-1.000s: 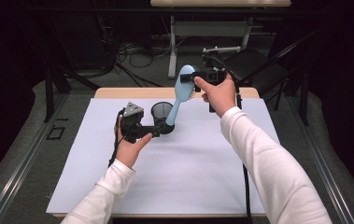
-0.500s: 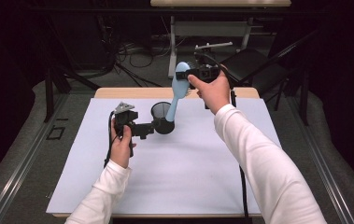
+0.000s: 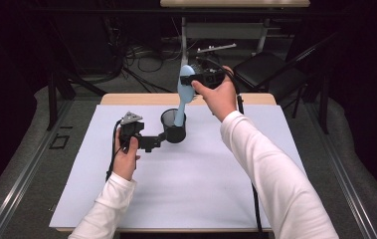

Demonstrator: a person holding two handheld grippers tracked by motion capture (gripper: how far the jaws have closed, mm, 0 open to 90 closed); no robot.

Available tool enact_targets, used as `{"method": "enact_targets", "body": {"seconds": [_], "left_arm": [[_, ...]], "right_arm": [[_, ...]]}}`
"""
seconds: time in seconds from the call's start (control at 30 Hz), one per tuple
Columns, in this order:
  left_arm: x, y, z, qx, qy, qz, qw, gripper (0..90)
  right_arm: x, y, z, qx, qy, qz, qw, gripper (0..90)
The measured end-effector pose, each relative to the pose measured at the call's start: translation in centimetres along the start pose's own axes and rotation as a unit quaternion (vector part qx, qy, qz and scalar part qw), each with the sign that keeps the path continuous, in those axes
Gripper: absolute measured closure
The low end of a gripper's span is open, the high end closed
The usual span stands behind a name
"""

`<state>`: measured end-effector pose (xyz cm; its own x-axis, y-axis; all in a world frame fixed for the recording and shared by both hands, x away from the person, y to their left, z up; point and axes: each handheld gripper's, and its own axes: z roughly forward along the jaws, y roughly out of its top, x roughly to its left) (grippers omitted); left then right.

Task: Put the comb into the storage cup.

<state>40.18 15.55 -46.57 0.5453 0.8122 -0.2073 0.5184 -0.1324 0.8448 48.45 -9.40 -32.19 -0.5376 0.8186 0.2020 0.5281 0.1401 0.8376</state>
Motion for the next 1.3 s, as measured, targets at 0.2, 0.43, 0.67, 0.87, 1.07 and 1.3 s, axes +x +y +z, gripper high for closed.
{"method": "enact_targets", "body": {"seconds": [0.2, 0.43, 0.67, 0.87, 1.07, 1.3], "left_arm": [[0.3, 0.0, -0.3, -0.006, 0.003, -0.009, 0.9999, 0.4], [0.2, -0.1, -0.3, -0.007, 0.004, -0.008, 0.9999, 0.4], [0.4, -0.2, -0.3, -0.005, 0.004, -0.01, 0.9999, 0.4], [0.5, -0.2, -0.4, -0.006, 0.004, -0.013, 0.9999, 0.4], [0.5, -0.2, -0.4, -0.007, 0.003, -0.015, 0.9999, 0.4], [0.5, -0.2, -0.4, -0.008, 0.0, -0.017, 0.9998, 0.4]], "right_arm": [[0.0, 0.2, 0.3, -0.004, -0.006, -0.011, 0.9999, 48.8], [0.4, 0.8, 0.5, -0.009, -0.013, -0.027, 0.9995, 48.9], [1.2, 0.9, 1.2, -0.009, -0.019, -0.048, 0.9986, 48.9], [1.8, 0.8, 2.0, -0.007, -0.025, -0.073, 0.997, 48.9], [2.2, 0.5, 2.7, -0.006, -0.028, -0.081, 0.9963, 48.8], [2.3, 0.1, 3.4, -0.001, -0.033, -0.098, 0.9947, 48.8]]}}
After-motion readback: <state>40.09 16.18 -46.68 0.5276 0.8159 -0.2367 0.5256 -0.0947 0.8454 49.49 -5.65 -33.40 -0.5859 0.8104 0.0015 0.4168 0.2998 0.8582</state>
